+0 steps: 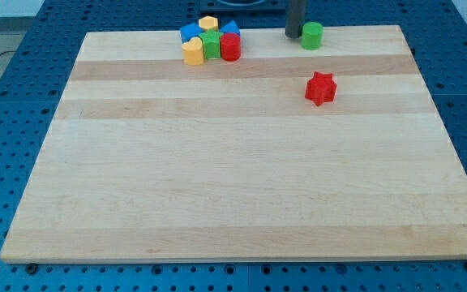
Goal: Move the green circle towards the red star
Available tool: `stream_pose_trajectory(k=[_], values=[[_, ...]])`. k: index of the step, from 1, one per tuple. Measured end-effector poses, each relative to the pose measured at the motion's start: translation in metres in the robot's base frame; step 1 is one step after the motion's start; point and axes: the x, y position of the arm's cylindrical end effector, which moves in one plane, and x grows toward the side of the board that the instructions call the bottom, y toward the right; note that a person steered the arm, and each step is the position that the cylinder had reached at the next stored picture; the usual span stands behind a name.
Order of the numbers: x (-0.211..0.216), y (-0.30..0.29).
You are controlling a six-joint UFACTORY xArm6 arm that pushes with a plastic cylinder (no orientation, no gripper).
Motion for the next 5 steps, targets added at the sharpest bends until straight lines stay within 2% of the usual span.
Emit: stream_pose_trajectory(k=[1, 2, 3, 5], values=[[0.005, 0.000], [-0.020, 0.000], [-0.019, 0.002], [0.032, 0.007]])
